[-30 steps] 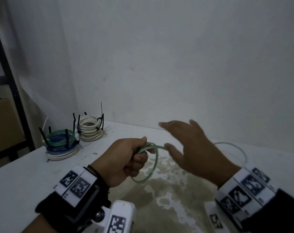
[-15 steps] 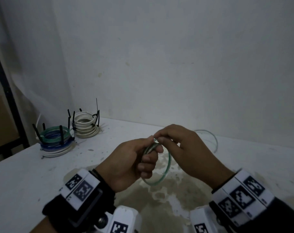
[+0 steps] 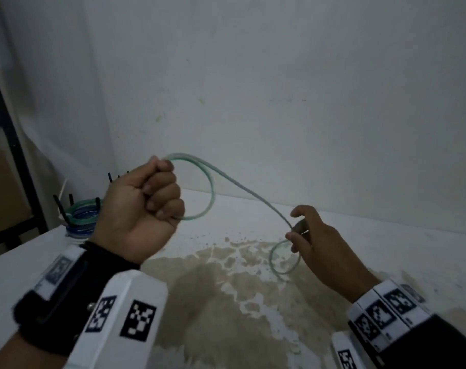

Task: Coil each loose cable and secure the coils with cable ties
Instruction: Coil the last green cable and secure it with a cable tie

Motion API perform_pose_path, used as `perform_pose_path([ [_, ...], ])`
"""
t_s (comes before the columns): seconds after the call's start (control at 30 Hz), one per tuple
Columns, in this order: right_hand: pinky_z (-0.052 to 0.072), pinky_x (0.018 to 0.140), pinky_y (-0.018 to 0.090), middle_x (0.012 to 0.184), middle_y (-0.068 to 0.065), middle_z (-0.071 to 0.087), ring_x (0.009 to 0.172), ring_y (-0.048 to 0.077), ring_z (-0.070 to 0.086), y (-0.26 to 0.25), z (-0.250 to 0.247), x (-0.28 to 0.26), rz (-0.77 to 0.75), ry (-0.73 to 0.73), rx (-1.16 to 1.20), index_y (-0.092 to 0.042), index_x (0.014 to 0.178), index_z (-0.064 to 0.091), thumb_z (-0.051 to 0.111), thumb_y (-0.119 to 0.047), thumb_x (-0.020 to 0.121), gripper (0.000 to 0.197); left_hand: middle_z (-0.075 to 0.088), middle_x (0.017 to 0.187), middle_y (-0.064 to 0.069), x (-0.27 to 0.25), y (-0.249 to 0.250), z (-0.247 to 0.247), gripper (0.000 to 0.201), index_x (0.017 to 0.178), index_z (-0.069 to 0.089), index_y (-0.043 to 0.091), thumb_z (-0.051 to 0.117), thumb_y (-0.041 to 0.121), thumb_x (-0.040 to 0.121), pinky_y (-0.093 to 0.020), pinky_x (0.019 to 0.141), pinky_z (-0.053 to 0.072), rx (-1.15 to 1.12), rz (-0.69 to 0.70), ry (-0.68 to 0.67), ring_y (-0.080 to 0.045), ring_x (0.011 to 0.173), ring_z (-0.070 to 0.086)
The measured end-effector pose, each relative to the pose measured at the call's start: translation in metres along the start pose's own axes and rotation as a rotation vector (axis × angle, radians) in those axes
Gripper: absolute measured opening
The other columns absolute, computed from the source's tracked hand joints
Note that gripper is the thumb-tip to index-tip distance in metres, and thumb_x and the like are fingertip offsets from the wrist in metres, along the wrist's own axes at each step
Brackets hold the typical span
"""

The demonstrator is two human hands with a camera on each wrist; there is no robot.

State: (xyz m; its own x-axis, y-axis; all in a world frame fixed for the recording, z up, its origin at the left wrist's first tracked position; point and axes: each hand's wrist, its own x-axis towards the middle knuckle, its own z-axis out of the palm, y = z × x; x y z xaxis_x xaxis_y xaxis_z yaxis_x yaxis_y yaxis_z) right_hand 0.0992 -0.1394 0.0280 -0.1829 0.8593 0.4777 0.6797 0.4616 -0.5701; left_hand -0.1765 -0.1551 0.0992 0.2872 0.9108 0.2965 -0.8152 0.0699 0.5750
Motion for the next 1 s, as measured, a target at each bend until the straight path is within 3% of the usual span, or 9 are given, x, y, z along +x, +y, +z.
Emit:
perform_pose_path([
  [0.13,0.051,0.066,0.03,0.092,-0.002,0.06,0.074,0.015,0.061,-0.011,-0.004,0.001,-0.11,0.024,-0.209,-0.03,0.118,0.047,0.052,-0.01,0.093,0.032,0.029,0.048,0.008,0.0,0.004,-0.001,0.038,0.064,0.052,0.018,0.037,0.027,0.098,-0.015,0.036,0.024,0.081,0.198,0.196,-0.006,0.035,0.025],
  [0.27,0.054,0.063,0.036,0.102,0.005,0.063,0.074,0.025,0.065,-0.03,-0.007,0.002,-0.39,-0.109,-0.491,-0.017,0.117,0.064,0.054,0.004,0.085,0.039,0.03,0.048,0.009,0.002,0.005,-0.005,0.043,0.062,0.049,0.019,0.032,0.029,0.1,-0.015,0.037,0.025,0.091,0.266,0.281,-0.006,0.036,0.026],
  [0.4,0.045,0.085,0.023,0.126,-0.007,0.054,0.105,0.014,0.058,-0.038,-0.012,0.002,-0.391,-0.299,-0.551,-0.023,0.138,0.047,0.041,-0.005,0.094,0.048,0.031,0.049,0.01,0.002,0.009,-0.013,0.039,0.07,0.046,0.018,0.027,0.031,0.102,-0.017,0.038,0.025,0.102,0.239,0.338,-0.005,0.038,0.025],
  [0.47,0.047,0.073,0.024,0.116,-0.004,0.06,0.096,0.017,0.063,-0.043,-0.017,0.001,-0.461,-0.298,-0.593,-0.023,0.128,0.058,0.057,0.0,0.085,0.049,0.031,0.05,0.009,0.003,0.01,-0.019,0.037,0.071,0.045,0.017,0.026,0.029,0.101,-0.018,0.039,0.026,0.097,0.218,0.352,-0.007,0.039,0.026],
  [0.53,0.053,0.064,0.029,0.107,0.006,0.065,0.089,0.024,0.067,-0.041,-0.019,0.001,-0.512,-0.194,-0.668,-0.019,0.101,0.073,0.079,-0.004,0.067,0.037,0.031,0.051,0.008,0.004,0.009,-0.023,0.034,0.068,0.044,0.017,0.03,0.026,0.098,-0.018,0.039,0.027,0.106,0.205,0.358,-0.007,0.04,0.027],
  [0.63,0.055,0.081,0.032,0.113,0.012,0.064,0.101,0.025,0.063,-0.035,-0.019,0.001,-0.59,-0.005,-0.551,-0.012,0.091,0.074,0.077,-0.015,0.074,0.017,0.032,0.052,0.008,0.006,0.005,-0.028,0.027,0.061,0.044,0.017,0.042,0.023,0.087,-0.018,0.039,0.031,0.117,0.176,0.341,-0.008,0.04,0.029],
  [0.77,0.04,0.074,0.001,0.086,-0.014,0.067,0.084,-0.004,0.059,-0.035,-0.015,-0.005,-0.203,0.2,0.052,-0.024,0.084,0.07,0.061,-0.025,0.089,0.011,0.033,0.054,0.006,0.007,-0.007,-0.028,0.022,0.056,0.044,0.017,0.064,0.016,0.066,-0.018,0.04,0.036,0.108,0.12,0.28,-0.008,0.04,0.032],
  [0.87,0.046,0.067,0.009,0.068,-0.013,0.07,0.069,-0.001,0.064,-0.037,-0.004,-0.01,0.053,0.225,0.225,-0.026,0.069,0.068,0.062,-0.023,0.09,0.022,0.034,0.054,0.006,0.006,-0.025,-0.021,0.029,0.064,0.044,0.016,0.042,0.018,0.093,-0.016,0.041,0.036,0.123,0.08,0.306,-0.007,0.04,0.032],
  [1.0,0.051,0.067,0.021,0.066,-0.007,0.07,0.064,0.004,0.064,-0.055,0.006,-0.02,0.015,0.119,0.2,-0.02,0.066,0.069,0.062,-0.023,0.088,0.024,0.033,0.051,0.007,0.006,-0.05,-0.008,0.032,0.075,0.045,0.016,0.03,0.024,0.103,-0.016,0.039,0.031,0.202,0.077,0.345,-0.006,0.038,0.029],
])
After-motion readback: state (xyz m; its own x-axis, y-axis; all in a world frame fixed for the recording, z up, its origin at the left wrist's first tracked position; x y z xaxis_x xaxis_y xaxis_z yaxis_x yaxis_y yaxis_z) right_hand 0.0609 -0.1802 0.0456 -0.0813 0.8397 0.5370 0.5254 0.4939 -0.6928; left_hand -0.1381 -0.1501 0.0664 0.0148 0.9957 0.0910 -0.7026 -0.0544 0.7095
